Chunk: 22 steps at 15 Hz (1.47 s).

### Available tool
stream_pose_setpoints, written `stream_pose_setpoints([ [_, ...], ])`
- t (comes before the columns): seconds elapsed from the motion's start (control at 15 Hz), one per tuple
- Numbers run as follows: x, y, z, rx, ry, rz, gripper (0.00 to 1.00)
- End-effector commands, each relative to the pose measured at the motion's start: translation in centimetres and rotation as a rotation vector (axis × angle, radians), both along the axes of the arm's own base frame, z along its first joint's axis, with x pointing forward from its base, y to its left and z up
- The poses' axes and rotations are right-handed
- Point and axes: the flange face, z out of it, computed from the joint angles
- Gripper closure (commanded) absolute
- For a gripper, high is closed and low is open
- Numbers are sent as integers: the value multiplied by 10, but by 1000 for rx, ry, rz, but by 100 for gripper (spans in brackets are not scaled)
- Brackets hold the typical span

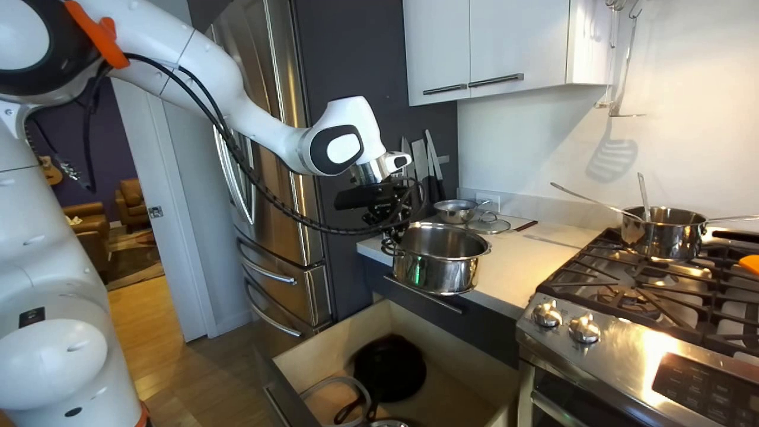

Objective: Pick up the silver pot from the open drawer and place it on the bottom left cooker on the hob of the stove

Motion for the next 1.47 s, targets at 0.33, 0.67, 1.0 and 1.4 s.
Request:
stream_pose_setpoints([
  [0.33, 23, -97, 38, -132, -151, -375, 98],
  [0.67, 26, -126, 23, -92, -154, -502, 91],
  [1.0, 37, -133, 21, -93, -163, -533, 91],
  [1.4, 51, -137, 12, -86, -163, -485, 98],
])
